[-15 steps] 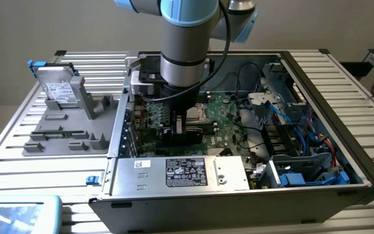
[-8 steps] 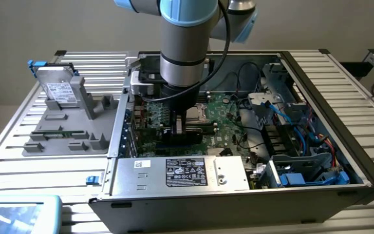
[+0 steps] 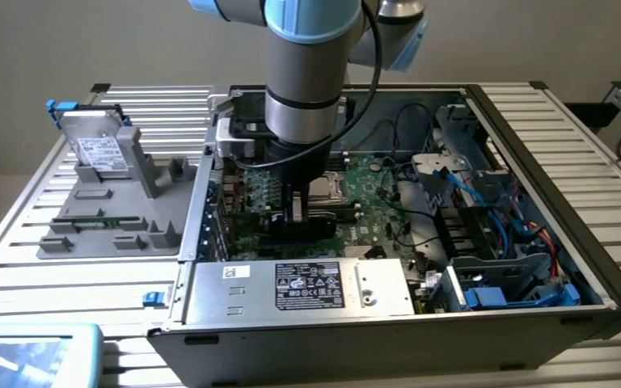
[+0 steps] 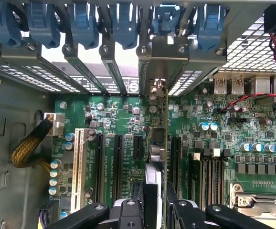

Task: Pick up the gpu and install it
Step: 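Insert the gpu into the slot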

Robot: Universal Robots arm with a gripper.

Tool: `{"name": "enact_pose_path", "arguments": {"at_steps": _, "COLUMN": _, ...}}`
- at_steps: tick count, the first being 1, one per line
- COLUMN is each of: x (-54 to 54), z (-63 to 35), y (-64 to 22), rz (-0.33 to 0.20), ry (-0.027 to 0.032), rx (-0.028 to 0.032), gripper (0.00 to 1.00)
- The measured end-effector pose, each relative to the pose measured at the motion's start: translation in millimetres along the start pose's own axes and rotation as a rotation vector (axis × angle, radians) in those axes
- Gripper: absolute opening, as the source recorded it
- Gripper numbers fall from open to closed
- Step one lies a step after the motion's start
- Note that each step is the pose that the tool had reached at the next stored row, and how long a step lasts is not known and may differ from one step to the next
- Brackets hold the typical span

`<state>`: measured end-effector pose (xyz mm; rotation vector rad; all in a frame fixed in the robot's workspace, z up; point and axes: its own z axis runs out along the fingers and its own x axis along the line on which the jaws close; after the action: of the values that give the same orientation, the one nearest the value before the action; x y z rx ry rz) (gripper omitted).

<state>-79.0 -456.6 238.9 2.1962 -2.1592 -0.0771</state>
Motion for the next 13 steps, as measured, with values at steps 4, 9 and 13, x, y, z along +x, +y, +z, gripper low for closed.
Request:
{"name": "enact_pose_path", "arguments": {"at_steps": 4, "x": 0.0, "z": 0.0, "y": 0.0, "rz": -0.002, "ry": 0.0001, "rx": 0.0, "gripper": 0.29}}
{"name": "enact_pose_path", "arguments": {"at_steps": 9, "x": 0.0, "z": 0.3, "y": 0.0, "rz": -0.003, "ry": 0.0001, "rx": -0.0001, "gripper": 0.29}}
{"name": "enact_pose_path", "arguments": {"at_steps": 13, "x": 0.1, "z": 0.4, "y": 0.6, "rz": -0.005, "ry": 0.0005, "rx": 0.0014, "gripper": 0.29}}
